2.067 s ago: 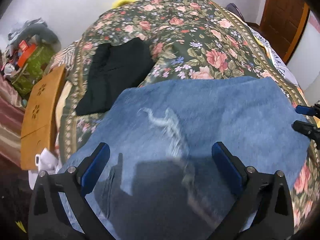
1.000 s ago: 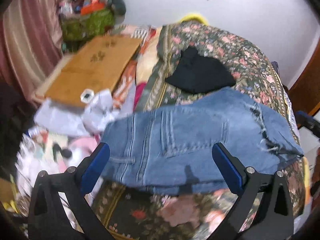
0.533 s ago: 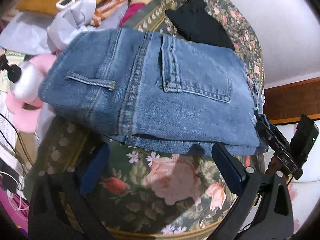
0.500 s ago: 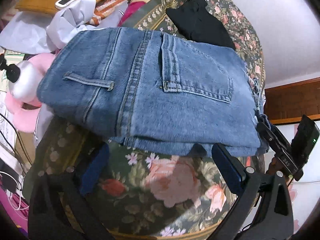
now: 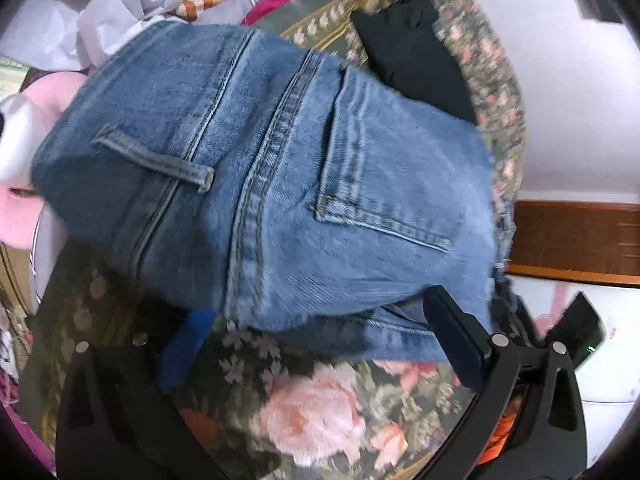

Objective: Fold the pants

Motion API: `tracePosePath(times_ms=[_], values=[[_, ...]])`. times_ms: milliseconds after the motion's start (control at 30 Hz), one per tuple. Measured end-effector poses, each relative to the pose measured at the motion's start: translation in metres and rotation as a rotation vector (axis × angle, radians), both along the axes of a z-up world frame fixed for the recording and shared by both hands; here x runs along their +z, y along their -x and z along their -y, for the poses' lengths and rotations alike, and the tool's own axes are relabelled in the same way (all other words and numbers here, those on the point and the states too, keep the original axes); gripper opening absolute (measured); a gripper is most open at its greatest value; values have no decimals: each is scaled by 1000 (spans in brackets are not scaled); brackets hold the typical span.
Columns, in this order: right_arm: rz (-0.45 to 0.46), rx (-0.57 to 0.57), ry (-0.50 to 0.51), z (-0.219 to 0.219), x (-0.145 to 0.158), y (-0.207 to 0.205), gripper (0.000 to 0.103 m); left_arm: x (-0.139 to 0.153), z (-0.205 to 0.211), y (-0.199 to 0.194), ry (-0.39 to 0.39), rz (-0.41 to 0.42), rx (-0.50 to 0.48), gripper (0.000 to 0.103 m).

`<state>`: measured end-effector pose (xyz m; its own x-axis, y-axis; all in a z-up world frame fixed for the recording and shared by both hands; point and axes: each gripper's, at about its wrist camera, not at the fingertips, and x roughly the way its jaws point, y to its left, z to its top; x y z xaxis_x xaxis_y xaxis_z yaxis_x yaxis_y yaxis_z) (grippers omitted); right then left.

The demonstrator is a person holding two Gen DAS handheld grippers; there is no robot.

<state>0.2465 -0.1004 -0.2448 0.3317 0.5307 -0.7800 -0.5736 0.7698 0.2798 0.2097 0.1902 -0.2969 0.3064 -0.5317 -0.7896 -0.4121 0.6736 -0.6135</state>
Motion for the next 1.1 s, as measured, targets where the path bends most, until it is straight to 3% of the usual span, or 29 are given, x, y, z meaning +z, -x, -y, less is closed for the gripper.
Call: tracePosePath(times_ms=[133,233,433,733,767,833,933,1100], values=[[-9,-1,-16,2,-1,-1,62,2,-21,11,74,65,102,103],[-1,6,-4,0,0,0,62,-17,-30,6,150,-18,139,102],[1,4,-13,1,0,0,62,-9,-2,4,-13,5,15,103],[-4,5,-21,3,-1,-1,63,-37,-21,-45,112,-136,101,102],[-5,5,-23,3,-2,-1,63,-37,-20,-50,89,-139,102,99],[-8,5,-30,4,-2,-1,63,-30,-15,-53,7,-129,86,78],[-15,5,-42,5,-2,-2,63,-14,-5,-59,-140,-38,42,50],[-22,-5,-47,6,-1,-2,60,15,20,-62,-380,90,-7,35]])
